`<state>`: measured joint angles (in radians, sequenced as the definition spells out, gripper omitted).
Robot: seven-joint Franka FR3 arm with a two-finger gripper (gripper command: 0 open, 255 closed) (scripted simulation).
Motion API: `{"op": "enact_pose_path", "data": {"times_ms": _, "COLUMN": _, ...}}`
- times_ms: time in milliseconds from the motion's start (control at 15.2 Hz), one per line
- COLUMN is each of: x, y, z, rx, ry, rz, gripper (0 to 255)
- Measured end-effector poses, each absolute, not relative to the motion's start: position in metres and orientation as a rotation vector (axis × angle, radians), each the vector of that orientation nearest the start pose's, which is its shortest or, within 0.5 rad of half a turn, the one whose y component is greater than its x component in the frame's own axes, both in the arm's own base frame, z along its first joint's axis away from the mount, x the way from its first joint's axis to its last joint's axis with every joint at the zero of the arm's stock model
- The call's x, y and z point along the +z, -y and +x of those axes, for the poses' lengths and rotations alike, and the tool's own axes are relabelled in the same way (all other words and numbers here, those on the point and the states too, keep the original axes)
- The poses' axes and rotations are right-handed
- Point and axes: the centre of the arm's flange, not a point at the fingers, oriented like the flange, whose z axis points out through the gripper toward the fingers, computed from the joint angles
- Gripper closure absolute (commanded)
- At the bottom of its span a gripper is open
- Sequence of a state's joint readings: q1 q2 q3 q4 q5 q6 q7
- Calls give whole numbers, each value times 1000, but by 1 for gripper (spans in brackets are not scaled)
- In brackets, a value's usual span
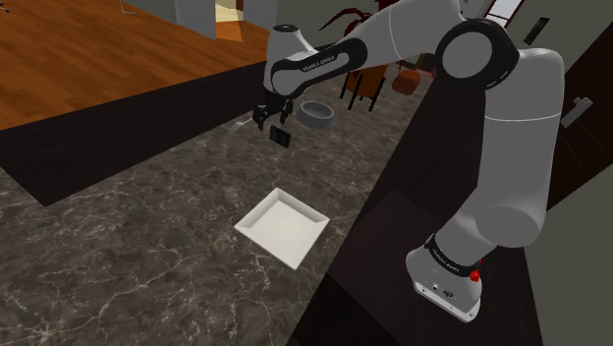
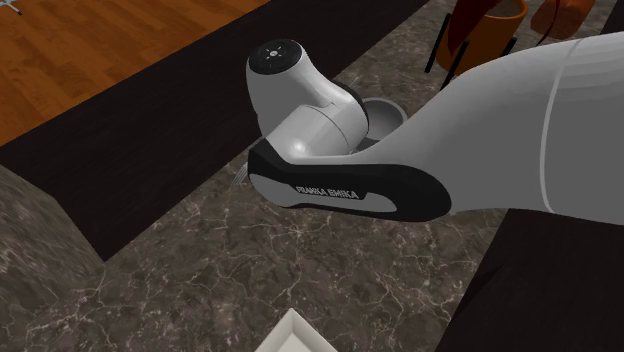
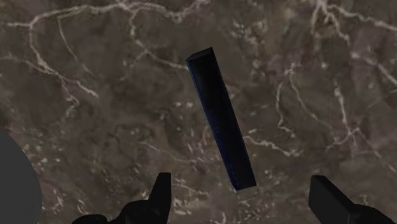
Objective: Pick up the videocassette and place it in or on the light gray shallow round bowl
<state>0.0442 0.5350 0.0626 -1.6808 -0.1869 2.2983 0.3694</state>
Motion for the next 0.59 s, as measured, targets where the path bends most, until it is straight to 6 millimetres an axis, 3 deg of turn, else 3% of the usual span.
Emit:
{"op": "enact_pose_path", "data": {"times_ms": 132, "x": 299, "y": -64, "z": 682, "rx": -176, "ry": -248, "rz": -3217, "gripper": 0}}
{"op": "enact_pose_path", "data": {"times_ms": 198, "x": 299, "y": -64, "z": 682, "rx": -176, "ry": -248, "rz": -3217, "gripper": 255}}
{"op": "enact_pose_path", "data": {"times_ms": 594, "x": 299, "y": -64, "z": 682, "rx": -176, "ry": -249, "rz": -3217, "gripper": 255}}
